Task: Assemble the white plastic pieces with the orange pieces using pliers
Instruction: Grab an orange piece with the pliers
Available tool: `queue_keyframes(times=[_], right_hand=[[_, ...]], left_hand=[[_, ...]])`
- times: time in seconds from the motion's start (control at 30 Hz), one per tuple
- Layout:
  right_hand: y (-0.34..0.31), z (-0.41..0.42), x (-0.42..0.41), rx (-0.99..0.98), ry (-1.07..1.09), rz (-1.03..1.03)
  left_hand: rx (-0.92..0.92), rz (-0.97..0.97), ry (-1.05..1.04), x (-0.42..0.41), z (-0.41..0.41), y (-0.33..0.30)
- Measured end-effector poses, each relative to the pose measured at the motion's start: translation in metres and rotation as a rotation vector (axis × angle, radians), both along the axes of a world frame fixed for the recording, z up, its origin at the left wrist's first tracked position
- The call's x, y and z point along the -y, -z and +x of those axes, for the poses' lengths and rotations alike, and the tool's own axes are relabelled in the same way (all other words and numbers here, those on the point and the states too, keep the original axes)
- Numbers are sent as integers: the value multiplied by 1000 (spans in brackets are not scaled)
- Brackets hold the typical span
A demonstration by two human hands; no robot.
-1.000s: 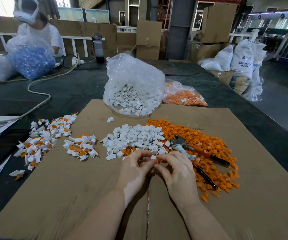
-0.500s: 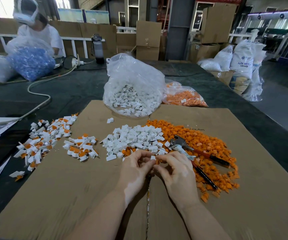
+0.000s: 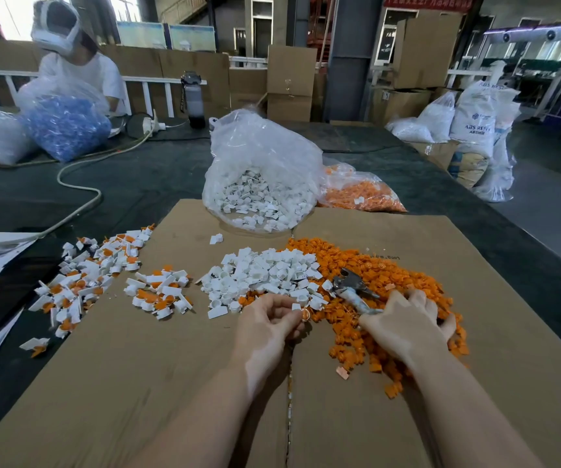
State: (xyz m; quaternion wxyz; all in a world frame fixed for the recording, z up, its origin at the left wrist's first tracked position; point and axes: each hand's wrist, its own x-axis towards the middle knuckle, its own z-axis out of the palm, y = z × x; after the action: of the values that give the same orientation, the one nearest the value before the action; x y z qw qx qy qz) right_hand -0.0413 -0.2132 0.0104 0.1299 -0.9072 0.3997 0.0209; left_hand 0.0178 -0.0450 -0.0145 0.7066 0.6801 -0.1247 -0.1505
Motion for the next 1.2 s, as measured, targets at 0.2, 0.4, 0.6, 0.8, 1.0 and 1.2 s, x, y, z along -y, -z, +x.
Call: queue_keyframes(times=[0.2, 0.4, 0.6, 0.8, 1.0, 1.2], right_hand=[[-1, 5, 0, -53, -71, -165], [-15, -2, -12, 180, -197, -241], [-44, -2, -32, 239, -423, 295], [-49, -7, -48, 179, -441, 625], [-52, -8, -56, 210, -401, 836], [-43, -7, -62, 217, -448, 647]], left_hand=[[-62, -9, -33, 1, 2, -3], [-207, -104, -96, 4, 6, -11], [-308, -254, -175, 5, 20, -25], [-295, -199, -272, 4, 32, -25], [-303, -196, -312, 3, 35, -21], [-339, -217, -309, 3, 32, -20]])
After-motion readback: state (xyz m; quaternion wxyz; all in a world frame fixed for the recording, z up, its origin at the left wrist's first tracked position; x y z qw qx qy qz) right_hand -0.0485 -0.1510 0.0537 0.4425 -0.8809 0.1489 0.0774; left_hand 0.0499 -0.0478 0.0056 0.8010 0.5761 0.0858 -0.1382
